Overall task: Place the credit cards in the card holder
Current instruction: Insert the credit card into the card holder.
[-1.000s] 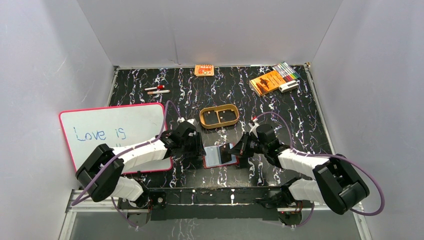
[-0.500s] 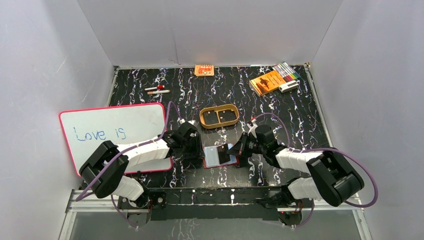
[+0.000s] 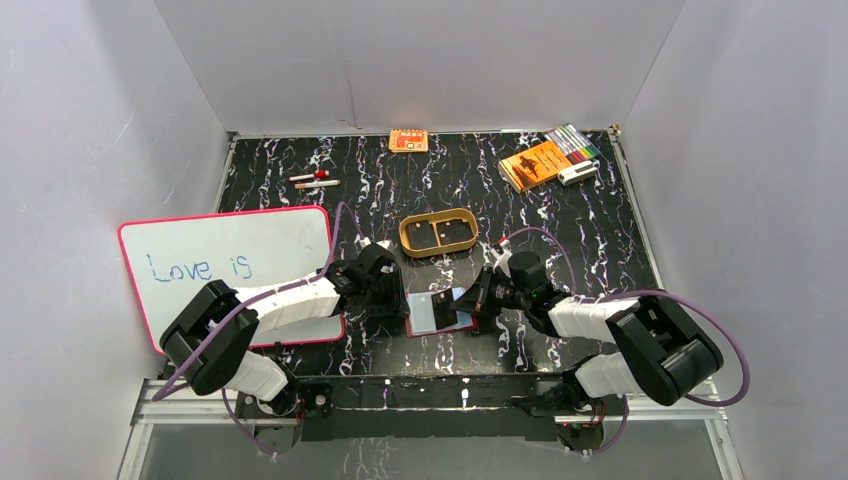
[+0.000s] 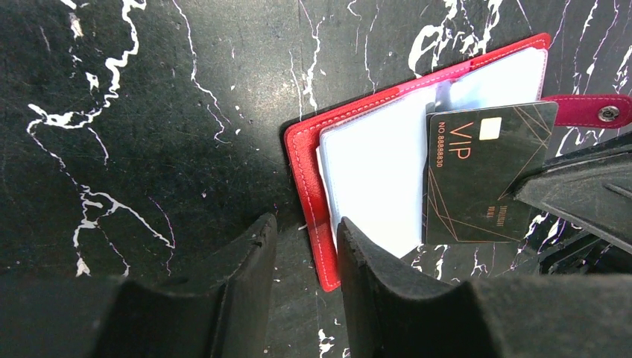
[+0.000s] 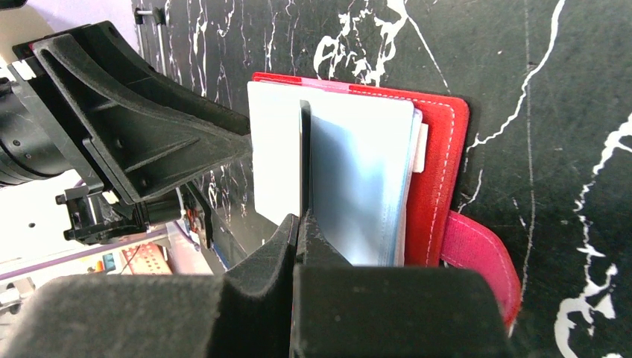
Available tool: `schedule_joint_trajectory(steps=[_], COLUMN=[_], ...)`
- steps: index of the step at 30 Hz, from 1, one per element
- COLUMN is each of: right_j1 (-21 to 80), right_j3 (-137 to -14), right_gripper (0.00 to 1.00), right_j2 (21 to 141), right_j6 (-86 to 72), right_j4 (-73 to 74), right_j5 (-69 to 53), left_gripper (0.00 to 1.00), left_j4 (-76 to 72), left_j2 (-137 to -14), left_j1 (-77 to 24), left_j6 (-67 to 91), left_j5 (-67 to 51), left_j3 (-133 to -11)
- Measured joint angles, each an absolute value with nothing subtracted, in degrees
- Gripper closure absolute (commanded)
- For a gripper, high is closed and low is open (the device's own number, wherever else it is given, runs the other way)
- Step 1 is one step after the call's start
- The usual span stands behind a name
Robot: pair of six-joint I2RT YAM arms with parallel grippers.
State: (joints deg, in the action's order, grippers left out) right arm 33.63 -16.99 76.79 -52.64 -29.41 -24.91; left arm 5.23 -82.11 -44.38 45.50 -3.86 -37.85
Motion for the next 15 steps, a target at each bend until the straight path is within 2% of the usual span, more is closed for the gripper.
schedule_joint_trajectory(steps=[15], right_j1=[34.3], right_j3=[-15.9], right_gripper=[1.00], right_j2=[78.1], right_j6=[-53.8], right_j4=[-31.8], right_j5=[-24.0], left_gripper=[0.68], left_j4=[5.2], left_j2=[-82.3], left_j1=[-44.4], left_j6=[45.6], left_j5=[-3.9], left_j3=[-37.9])
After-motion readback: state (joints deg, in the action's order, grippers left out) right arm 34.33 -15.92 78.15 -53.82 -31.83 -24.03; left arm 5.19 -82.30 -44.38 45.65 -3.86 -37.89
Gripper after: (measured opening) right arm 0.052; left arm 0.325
